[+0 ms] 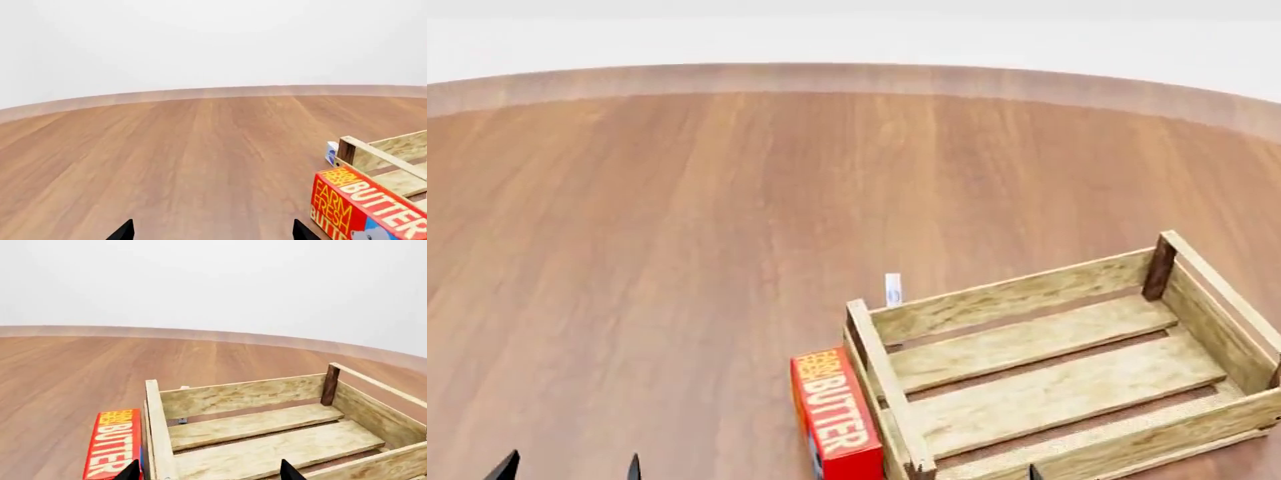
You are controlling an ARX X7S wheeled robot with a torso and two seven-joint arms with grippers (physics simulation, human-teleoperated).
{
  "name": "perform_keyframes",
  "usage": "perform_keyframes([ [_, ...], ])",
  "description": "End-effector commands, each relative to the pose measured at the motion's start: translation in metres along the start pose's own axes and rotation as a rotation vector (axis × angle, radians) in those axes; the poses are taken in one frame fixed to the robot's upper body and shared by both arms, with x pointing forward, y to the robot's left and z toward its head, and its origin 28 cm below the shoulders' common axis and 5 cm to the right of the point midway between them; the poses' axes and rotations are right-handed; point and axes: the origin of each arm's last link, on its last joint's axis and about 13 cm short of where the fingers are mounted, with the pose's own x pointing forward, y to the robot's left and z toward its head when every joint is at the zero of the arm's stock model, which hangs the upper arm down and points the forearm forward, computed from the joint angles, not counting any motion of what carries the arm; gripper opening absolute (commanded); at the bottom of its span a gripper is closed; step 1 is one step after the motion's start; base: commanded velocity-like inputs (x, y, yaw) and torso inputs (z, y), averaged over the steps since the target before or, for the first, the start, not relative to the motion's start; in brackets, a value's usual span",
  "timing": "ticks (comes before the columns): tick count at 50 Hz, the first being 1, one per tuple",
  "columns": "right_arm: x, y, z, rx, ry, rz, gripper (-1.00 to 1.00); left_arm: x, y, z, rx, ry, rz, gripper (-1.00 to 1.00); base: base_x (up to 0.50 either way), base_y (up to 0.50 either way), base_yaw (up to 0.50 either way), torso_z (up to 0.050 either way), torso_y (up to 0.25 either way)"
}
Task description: Pick up the tomato sauce, and put it in the wooden tray.
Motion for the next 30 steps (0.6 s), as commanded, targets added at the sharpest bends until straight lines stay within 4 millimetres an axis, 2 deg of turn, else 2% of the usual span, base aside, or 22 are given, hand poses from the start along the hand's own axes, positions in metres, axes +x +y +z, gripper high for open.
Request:
perform_keyframes([
  [1, -0.0012, 0.0002, 0.0003, -0.003, -0.002, -0.001, 1.0, -0.0008, 0.0, -0.0001, 0.001, -0.001, -0.002, 1.0, 0.37, 0.0, 0.0, 0.0, 0.0],
  [22, -0.001, 0.0003, 0.0011, -0.001, -0.009, -0.022, 1.0, -0.0006, -0.0002, 0.0, 0.004, -0.001, -0.001, 1.0, 0.37, 0.0, 0.0, 0.0, 0.001],
  [30, -0.0004, 0.0, 0.0009, 0.005, -0.01, -0.019, 1.0, -0.0001, 0.0, -0.0002, 0.004, -0.002, -0.001, 1.0, 0.0, 0.0, 0.0, 0.0, 0.0],
])
